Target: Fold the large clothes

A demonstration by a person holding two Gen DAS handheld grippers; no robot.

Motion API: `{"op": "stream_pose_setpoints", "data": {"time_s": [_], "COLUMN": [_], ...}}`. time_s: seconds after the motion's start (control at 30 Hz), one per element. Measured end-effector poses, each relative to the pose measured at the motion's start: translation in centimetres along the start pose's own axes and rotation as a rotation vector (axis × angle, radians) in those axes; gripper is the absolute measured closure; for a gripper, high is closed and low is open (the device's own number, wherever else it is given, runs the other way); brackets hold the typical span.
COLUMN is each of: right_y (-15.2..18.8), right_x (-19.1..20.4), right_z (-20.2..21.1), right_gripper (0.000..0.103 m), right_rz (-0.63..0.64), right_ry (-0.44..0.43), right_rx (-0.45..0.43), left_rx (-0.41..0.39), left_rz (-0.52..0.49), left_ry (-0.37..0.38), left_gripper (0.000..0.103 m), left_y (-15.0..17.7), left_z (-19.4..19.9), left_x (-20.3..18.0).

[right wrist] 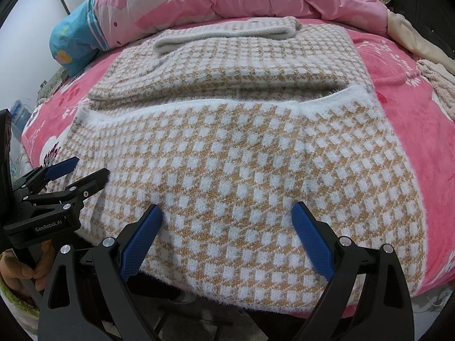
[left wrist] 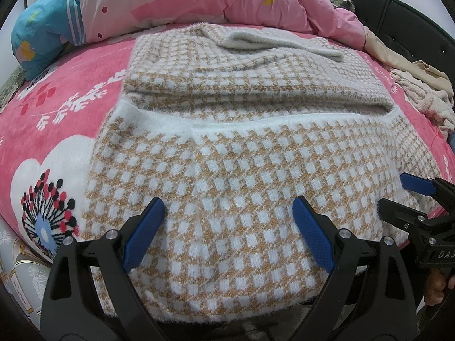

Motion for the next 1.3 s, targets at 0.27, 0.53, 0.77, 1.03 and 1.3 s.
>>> {"op": "stream_pose_setpoints", "data": {"time_s": [0.27, 0.53, 0.77, 1.03, 1.3], "right_y": [0.1, 0.0, 0.1, 0.0, -0.8], "right_x": [-0.1, 0.0, 0.0, 0.1, 0.5], "right_z": [0.1, 0.0, 0.1, 0.1, 1.2], "right_gripper": [0.013, 0.013, 0.013, 0.013, 0.013], "right_rz": [0.001, 0.001, 0.000, 0.000, -0.005], "right_ry": [0.000, -0.001, 0.000, 0.000, -0.011], "right_rx": [0.000, 0.001, 0.000, 0.001, -0.015], "left_rx": [0.001, 0.001, 0.001, -0.030, -0.047], "left_rz": [0.000, 0.000, -0.002, 0.007, 0.029], "left_ry": [0.000, 0.001, -0.001, -0.020, -0.060], "left_gripper": [0.015, 0.015, 0.015, 0.015, 0.015], "left_y": [0.0, 0.0, 0.0, -0.3, 0.0], "left_z": [0.0, 0.0, 0.0, 1.1, 2.3], "left_x": [0.0, 0.0, -0.1, 0.2, 1.3]}}
Point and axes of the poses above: each gripper's, at about its wrist camera, not at the fingertips, and z roughly against the way its jaws point, x to its left, y to its underside, the point moved 2 cm from there along -z, roughly the way its jaws point, and after that the axes turned 12 degrees about z, right-handed, at the moved point
